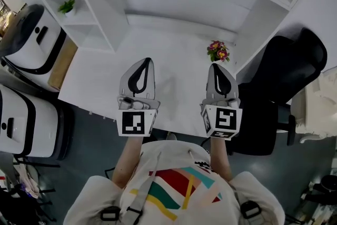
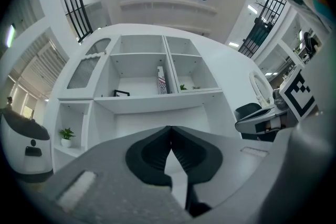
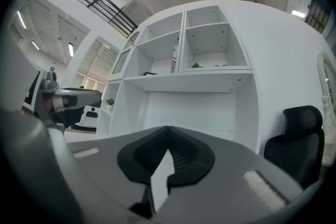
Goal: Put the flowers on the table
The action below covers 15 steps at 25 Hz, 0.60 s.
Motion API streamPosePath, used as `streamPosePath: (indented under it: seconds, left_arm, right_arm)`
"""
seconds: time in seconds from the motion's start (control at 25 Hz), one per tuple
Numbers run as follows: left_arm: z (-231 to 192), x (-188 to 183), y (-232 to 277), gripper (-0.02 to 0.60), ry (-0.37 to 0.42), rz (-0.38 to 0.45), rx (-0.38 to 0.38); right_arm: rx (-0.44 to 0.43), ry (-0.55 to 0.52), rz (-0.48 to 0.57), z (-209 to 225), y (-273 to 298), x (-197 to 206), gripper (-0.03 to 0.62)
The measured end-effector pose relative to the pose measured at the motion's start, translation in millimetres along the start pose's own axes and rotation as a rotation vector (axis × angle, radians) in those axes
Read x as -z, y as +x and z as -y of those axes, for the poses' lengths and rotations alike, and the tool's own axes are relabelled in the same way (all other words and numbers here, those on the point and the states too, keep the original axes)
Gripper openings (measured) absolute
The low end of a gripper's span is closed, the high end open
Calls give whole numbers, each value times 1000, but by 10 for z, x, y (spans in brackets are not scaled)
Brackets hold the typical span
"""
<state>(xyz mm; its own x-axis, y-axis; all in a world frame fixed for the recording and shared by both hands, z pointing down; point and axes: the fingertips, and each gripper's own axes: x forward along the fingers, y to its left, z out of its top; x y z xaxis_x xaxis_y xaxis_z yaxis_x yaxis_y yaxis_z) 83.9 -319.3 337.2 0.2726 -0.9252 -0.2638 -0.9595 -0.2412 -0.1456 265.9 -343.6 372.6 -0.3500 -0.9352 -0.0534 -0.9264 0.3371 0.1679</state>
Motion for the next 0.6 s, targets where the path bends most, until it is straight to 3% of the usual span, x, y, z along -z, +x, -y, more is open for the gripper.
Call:
streamPosePath:
  seconds: [0.6]
  left_arm:
    - [-112, 28, 66, 3, -13, 3, -27]
  right_arm:
    - [-6, -3, -7, 30, 51, 25, 0]
